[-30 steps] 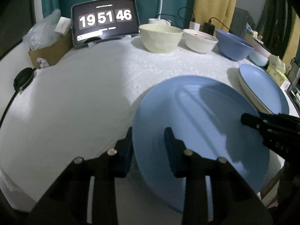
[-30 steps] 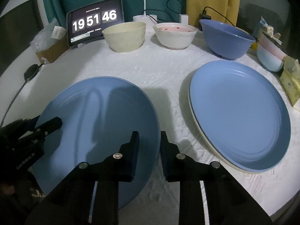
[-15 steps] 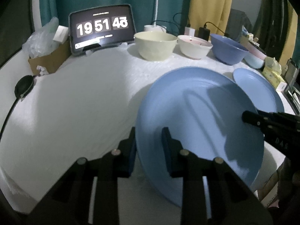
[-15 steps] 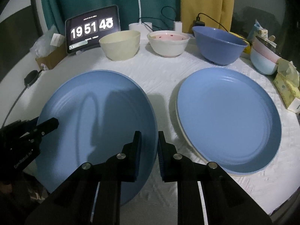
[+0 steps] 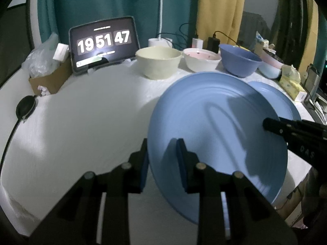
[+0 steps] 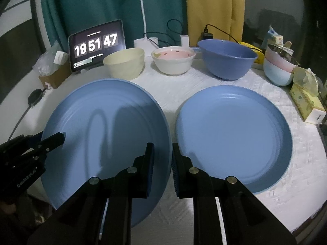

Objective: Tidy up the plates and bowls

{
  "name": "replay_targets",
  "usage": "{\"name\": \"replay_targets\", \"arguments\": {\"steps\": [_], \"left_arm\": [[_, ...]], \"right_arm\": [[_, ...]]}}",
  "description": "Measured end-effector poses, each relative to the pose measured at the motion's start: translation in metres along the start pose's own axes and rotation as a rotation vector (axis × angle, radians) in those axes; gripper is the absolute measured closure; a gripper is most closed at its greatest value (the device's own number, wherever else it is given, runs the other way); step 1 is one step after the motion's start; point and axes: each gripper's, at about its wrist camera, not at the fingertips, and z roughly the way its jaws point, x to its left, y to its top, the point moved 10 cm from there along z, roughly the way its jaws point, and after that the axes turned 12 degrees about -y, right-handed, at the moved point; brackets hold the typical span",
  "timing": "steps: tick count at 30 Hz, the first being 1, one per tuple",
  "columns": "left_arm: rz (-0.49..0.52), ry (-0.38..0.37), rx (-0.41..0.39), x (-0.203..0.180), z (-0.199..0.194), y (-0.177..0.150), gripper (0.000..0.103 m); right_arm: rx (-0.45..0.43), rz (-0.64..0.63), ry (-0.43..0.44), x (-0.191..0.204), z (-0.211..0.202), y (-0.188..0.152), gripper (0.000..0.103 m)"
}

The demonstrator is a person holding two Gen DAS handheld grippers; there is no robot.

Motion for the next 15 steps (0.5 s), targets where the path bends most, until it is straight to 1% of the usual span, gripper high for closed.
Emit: {"name": "replay_targets", "arguments": {"steps": [15], "left_arm": [[0.049, -0.021, 0.008, -0.035, 0.007, 0.015, 0.076]], "right_arm": [[-0.022, 0.061, -0.011, -0.035, -0.004, 0.007, 0.085]]}}
